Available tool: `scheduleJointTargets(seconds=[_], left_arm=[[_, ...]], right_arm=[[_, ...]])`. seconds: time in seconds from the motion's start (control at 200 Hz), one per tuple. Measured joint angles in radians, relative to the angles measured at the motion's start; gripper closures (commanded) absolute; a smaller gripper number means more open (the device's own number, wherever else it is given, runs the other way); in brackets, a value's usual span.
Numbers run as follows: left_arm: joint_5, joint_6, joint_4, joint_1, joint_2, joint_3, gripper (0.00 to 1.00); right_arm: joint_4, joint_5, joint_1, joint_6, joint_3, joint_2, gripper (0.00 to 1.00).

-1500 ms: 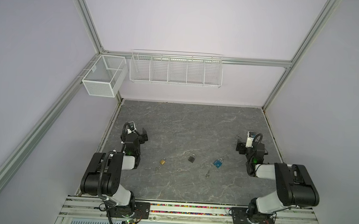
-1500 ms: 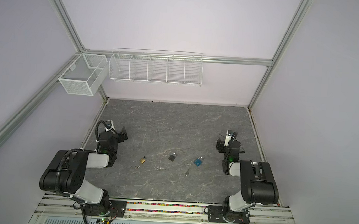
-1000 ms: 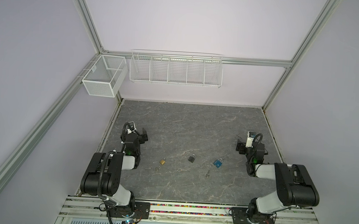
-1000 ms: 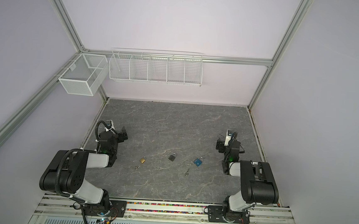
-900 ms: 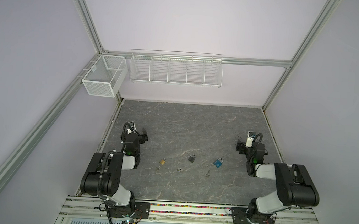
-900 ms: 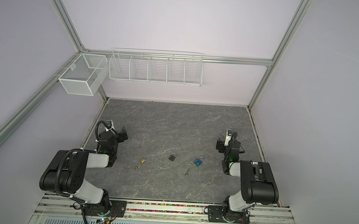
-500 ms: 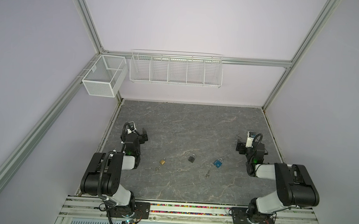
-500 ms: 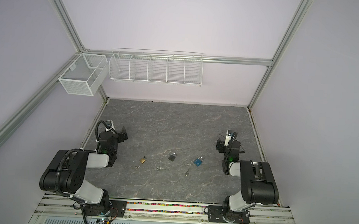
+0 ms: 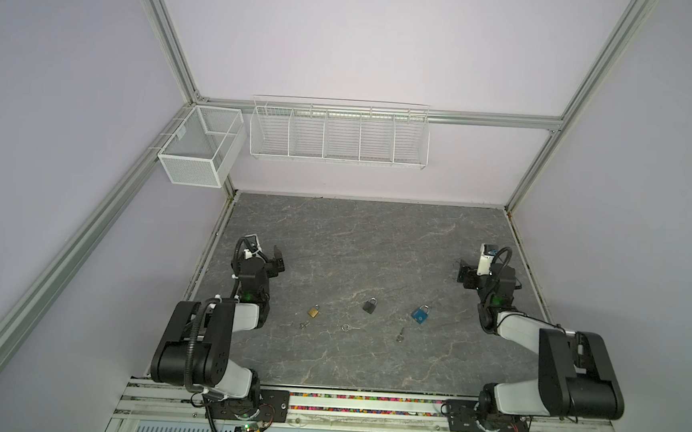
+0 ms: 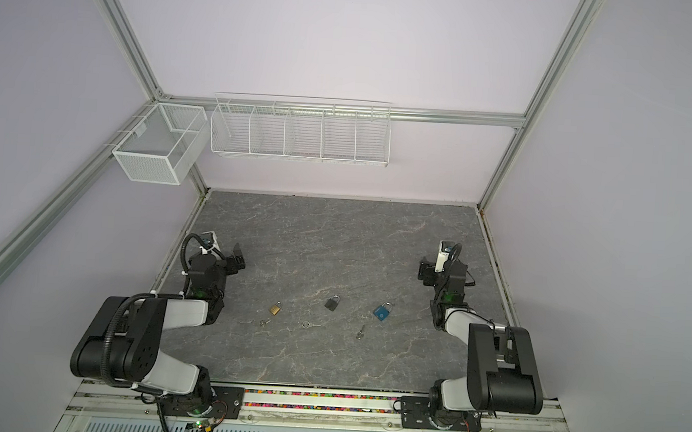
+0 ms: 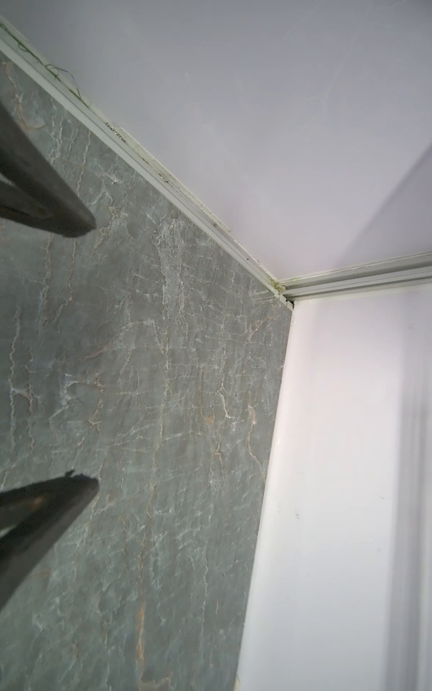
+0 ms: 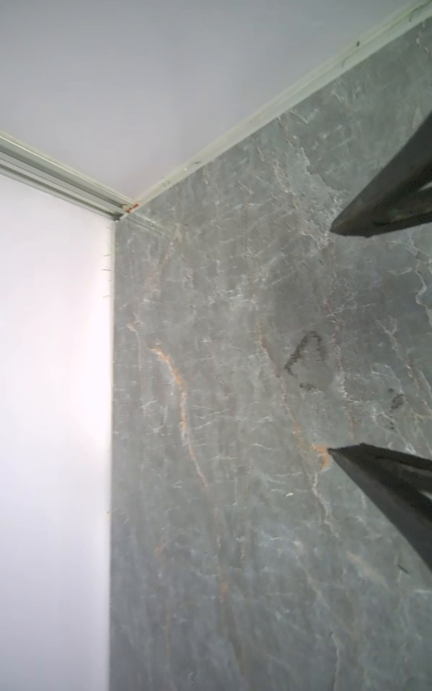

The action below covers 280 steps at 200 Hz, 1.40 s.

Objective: Unlock with the key
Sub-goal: 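Move the right gripper toward the silver key while the left gripper advances toward the padlocks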

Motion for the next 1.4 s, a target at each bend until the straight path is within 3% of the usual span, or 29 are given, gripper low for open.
scheduleJointTargets(seconds=[0.305, 0.575, 0.765, 0.95, 1.169, 1.274, 1.399], left_arm=[[-0.003, -0.067, -0.198, 0.0, -0.385, -0.01, 0.01], [-0.014, -0.312, -0.439, 0.0, -0.658, -0.007, 0.01], [-0.002, -0.478, -0.557, 0.0, -0.722, -0.002, 0.01], [0.078, -0.581, -0.693, 0.0, -0.719, 0.03, 0.01], [0.217, -0.653, -0.87, -0.005, -0.697, 0.103, 0.01], [0.255, -0.672, -0.935, -0.057, -0.697, 0.125, 0.01], [0.262, -0.678, -1.019, -0.186, -0.676, 0.17, 0.01]], right_arm=[[-0.235, -0.013, -0.053, 0.152, 0.074, -0.195, 0.11], [-0.553, -0.074, -0.087, 0.437, 0.213, -0.212, 0.11], [-0.759, -0.133, -0.091, 0.579, 0.25, -0.182, 0.11], [-0.853, -0.175, -0.069, 0.598, 0.252, -0.185, 0.11], [-0.974, -0.179, 0.029, 0.582, 0.276, -0.228, 0.12], [-1.04, -0.18, 0.08, 0.567, 0.325, -0.228, 0.12], [-1.095, -0.193, 0.158, 0.556, 0.359, -0.229, 0.12]])
